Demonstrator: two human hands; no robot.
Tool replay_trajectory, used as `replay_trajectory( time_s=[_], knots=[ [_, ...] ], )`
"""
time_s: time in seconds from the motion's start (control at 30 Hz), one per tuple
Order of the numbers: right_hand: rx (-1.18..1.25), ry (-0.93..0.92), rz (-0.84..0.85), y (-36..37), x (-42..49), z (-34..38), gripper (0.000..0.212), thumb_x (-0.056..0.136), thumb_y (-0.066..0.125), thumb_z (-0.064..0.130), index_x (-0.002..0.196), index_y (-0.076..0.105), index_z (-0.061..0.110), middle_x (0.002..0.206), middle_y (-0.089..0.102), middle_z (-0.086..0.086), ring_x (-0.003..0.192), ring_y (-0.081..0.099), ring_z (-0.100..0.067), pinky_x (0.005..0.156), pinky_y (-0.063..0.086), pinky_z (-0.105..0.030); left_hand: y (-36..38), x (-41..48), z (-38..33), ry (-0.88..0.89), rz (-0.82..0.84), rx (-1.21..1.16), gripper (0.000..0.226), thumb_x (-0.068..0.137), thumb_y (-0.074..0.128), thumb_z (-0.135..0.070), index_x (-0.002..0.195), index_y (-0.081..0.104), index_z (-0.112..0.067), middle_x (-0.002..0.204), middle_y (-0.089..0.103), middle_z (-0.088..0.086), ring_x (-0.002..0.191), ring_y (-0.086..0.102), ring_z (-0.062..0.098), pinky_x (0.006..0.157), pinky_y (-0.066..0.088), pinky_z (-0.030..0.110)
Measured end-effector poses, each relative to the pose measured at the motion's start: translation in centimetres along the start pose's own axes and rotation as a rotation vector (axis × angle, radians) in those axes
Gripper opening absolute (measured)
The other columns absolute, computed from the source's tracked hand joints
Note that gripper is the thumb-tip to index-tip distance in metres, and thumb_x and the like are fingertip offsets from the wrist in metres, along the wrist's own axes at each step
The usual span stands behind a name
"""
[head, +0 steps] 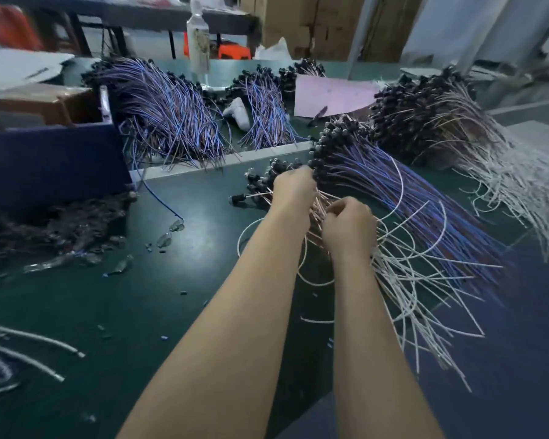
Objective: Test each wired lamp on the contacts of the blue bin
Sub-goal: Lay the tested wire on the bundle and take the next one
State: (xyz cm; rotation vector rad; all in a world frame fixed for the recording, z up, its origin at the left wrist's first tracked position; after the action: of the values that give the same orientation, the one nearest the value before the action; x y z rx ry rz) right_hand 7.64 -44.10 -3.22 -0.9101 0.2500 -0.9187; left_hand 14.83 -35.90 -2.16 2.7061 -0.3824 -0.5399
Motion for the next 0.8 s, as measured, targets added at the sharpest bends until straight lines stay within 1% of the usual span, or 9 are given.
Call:
replay_trajectory(
  time_s=[0.1,0.2,0.27,0.37,0.47,0.57,0.63,0.7,0.8],
  knots=[
    [0.041,-0.047,-0.108,-1.6,-1.1,2.4,0.023,0.091,0.049,0.016,0.109,0.063,0.019,0.121,0.055,-0.008,0.113,0.046,-0.029,0.09,0.038,-0.039,-1.1,-1.9,-2.9,0.078,0.04,-0.132,0.021,0.095,0.043,-0.002,0.076,0.048,-0.011,0.072,0.049,0.002,0.065,0.045,0.011,0.063,0.04,0.021],
    [0.207,-0.193,-0.138,-2.4,-3.2,6.8,0.023,0.092,0.049,0.016,0.11,0.063,0.016,0.119,0.058,-0.009,0.111,0.05,-0.028,0.09,0.041,-0.038,-4.2,-3.9,-6.7,0.231,-0.014,-0.169,0.009,0.095,0.047,-0.005,0.095,0.055,-0.01,0.082,0.057,0.001,0.074,0.054,0.009,0.067,0.048,0.02],
    [0.35,-0.326,-0.033,-1.7,-4.8,10.6,0.021,0.092,0.05,0.014,0.108,0.063,0.011,0.111,0.062,-0.011,0.104,0.056,-0.026,0.091,0.044,-0.036,-7.7,-5.0,-9.0,0.34,-0.129,-0.167,0.011,0.094,0.048,-0.006,0.096,0.055,-0.013,0.08,0.054,-0.002,0.07,0.051,0.008,0.063,0.044,0.02],
    [0.442,-0.484,0.169,0.8,-8.9,16.5,0.018,0.092,0.053,0.014,0.104,0.065,0.009,0.103,0.067,-0.009,0.093,0.06,-0.02,0.079,0.044,-0.024,-14.7,-7.4,-11.9,0.506,-0.344,-0.191,0.016,0.091,0.046,-0.005,0.082,0.048,-0.018,0.07,0.043,-0.003,0.059,0.04,0.008,0.053,0.034,0.021],
    [0.403,-0.624,0.486,5.7,-15.0,22.2,0.019,0.09,0.054,0.013,0.102,0.068,0.008,0.1,0.07,-0.01,0.095,0.062,-0.024,0.084,0.048,-0.032,-23.2,-10.2,-13.7,0.609,-0.618,-0.213,0.011,0.09,0.045,-0.004,0.084,0.046,-0.013,0.069,0.042,-0.002,0.054,0.038,0.009,0.049,0.034,0.019],
    [0.272,-0.737,0.735,10.3,-20.4,25.1,0.021,0.089,0.054,0.016,0.104,0.068,0.009,0.106,0.069,-0.011,0.099,0.061,-0.028,0.078,0.047,-0.033,-29.3,-11.9,-13.8,0.595,-0.785,-0.236,0.007,0.089,0.044,-0.006,0.094,0.048,-0.011,0.08,0.048,0.003,0.068,0.044,0.018,0.064,0.038,0.029],
    [0.168,-0.846,0.812,13.2,-24.3,26.9,0.022,0.089,0.053,0.016,0.106,0.066,0.01,0.11,0.067,-0.012,0.103,0.059,-0.03,0.073,0.04,-0.031,-33.3,-13.1,-13.8,0.56,-0.867,-0.277,0.007,0.091,0.044,-0.009,0.097,0.046,-0.011,0.08,0.047,0.002,0.074,0.043,0.019,0.071,0.035,0.032],
    [0.113,-0.911,0.838,15.5,-27.4,28.4,0.025,0.09,0.052,0.016,0.112,0.062,0.012,0.116,0.063,-0.013,0.107,0.056,-0.032,0.077,0.041,-0.034,-36.7,-14.3,-13.7,0.513,-0.935,-0.308,0.007,0.093,0.043,-0.01,0.1,0.044,-0.011,0.08,0.043,0.001,0.08,0.042,0.019,0.072,0.034,0.031],
    [0.137,-0.925,0.834,17.6,-30.3,30.4,0.037,0.093,0.05,0.02,0.13,0.053,0.021,0.122,0.057,-0.014,0.112,0.052,-0.034,0.089,0.047,-0.039,-40.1,-15.8,-13.8,0.506,-1.01,-0.309,0.008,0.093,0.042,-0.01,0.101,0.042,-0.012,0.075,0.039,0.0,0.073,0.039,0.019,0.058,0.034,0.027]
  ],
)
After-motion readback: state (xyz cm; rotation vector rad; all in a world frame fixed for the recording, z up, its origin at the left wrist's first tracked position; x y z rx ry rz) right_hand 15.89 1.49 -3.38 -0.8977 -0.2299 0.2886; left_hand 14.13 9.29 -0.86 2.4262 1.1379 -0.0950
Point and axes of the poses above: each hand's wrist, its own x-axis towards the middle knuckle, its own y-axis out of the palm, z = x × y, the point moved 6 cm from there along x, towards the middle knuckle
